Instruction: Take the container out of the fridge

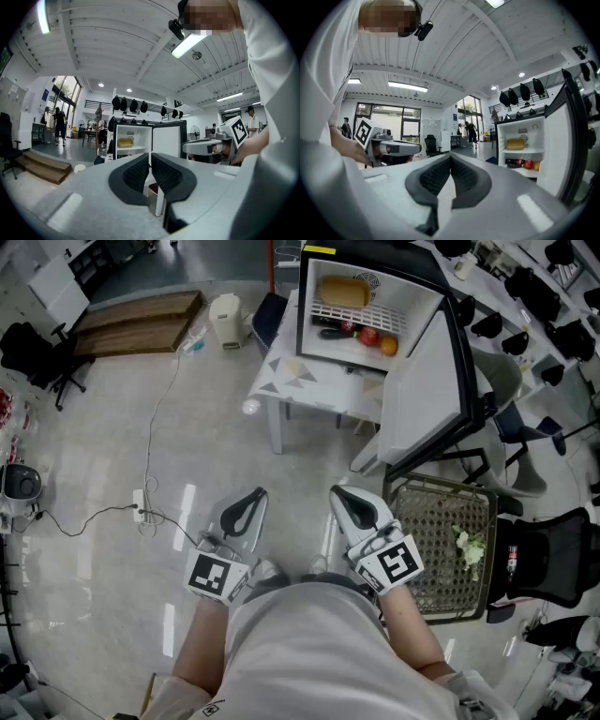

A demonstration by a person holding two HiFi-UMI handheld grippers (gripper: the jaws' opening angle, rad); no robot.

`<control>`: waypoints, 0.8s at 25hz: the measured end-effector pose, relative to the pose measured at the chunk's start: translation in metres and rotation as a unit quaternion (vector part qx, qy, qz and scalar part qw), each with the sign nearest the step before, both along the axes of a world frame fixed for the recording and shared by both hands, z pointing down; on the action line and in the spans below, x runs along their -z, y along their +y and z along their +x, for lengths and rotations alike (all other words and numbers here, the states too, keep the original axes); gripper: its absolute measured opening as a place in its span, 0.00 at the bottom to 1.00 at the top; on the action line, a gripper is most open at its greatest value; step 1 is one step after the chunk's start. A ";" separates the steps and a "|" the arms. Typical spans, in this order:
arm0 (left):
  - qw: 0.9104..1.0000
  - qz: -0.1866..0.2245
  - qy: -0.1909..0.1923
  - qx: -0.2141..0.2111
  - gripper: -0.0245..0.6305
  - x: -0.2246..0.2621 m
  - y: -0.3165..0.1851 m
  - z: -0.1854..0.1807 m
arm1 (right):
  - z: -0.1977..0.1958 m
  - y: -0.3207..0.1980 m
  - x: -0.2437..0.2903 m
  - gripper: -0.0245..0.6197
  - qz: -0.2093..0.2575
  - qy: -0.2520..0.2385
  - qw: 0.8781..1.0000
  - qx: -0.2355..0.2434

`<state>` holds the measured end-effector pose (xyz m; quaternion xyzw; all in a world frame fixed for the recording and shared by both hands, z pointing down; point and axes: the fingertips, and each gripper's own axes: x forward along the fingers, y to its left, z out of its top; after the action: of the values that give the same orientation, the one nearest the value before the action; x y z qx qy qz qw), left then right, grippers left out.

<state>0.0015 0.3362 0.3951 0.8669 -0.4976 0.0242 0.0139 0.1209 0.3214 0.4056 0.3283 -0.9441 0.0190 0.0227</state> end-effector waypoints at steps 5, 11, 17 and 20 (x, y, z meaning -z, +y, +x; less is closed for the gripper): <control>1.000 -0.004 0.006 0.005 0.07 -0.002 0.003 -0.005 | -0.002 0.000 0.002 0.04 -0.006 -0.016 1.000 -0.007; 1.000 -0.007 0.013 0.017 0.07 -0.009 0.002 -0.036 | -0.022 -0.008 -0.002 0.04 -0.011 -0.018 1.000 -0.009; 0.999 -0.012 0.028 0.027 0.07 -0.020 0.000 -0.094 | -0.064 -0.021 -0.009 0.04 -0.009 -0.003 1.000 -0.020; 0.999 -0.020 0.027 0.026 0.07 -0.029 -0.005 -0.121 | -0.082 -0.027 -0.015 0.04 -0.012 0.006 0.999 -0.031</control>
<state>-0.1197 0.3314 0.4239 0.8536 -0.5189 0.0099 0.0455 0.0387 0.2943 0.4209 0.3573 -0.9330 0.0293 0.0321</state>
